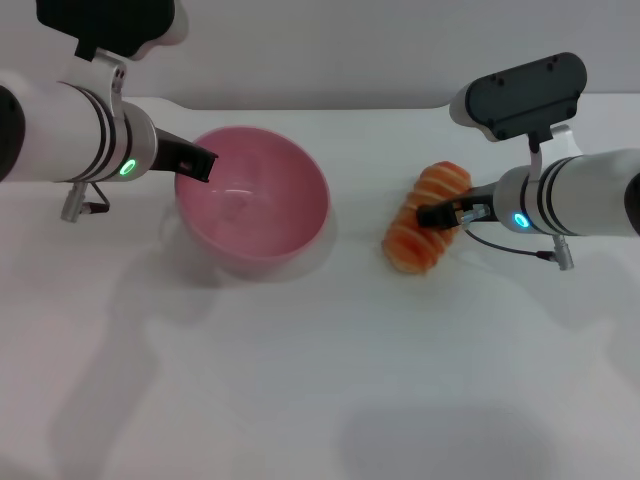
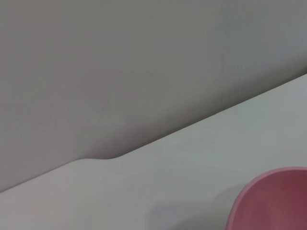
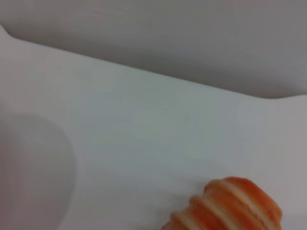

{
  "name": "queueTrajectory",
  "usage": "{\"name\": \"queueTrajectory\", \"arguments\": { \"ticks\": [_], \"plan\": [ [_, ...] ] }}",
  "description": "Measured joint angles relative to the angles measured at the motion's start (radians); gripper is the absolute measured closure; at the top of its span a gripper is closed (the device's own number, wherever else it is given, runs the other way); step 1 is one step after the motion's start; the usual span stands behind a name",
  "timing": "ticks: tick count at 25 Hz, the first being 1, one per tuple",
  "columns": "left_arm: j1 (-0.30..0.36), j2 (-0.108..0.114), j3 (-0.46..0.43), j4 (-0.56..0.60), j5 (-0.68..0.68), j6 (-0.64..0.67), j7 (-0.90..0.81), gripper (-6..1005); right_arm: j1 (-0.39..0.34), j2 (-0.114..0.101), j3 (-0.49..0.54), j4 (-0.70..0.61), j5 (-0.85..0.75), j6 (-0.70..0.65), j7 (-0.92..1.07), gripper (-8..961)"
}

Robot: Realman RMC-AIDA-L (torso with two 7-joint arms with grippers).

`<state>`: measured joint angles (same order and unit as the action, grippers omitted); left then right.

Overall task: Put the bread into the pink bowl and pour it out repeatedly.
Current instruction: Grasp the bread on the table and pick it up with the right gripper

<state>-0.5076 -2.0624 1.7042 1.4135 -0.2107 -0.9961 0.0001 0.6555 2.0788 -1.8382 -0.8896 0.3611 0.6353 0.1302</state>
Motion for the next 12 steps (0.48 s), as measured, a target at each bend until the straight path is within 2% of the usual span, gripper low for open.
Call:
{"name": "queueTrajectory", "arguments": {
  "ticks": [10,12],
  "plan": [
    [0.005,0.001,0.000,0.000,0.001,0.002,0.002,958,0.009,-0.004,0.012,0.032,0.002,0.013,-0.053,241],
    [0.005,0.001,0.001,0.001,0.002,0.002,0.002,958,0.007,-0.004,0.017,0.029,0.000,0.019,-0.053,270]
  ]
}}
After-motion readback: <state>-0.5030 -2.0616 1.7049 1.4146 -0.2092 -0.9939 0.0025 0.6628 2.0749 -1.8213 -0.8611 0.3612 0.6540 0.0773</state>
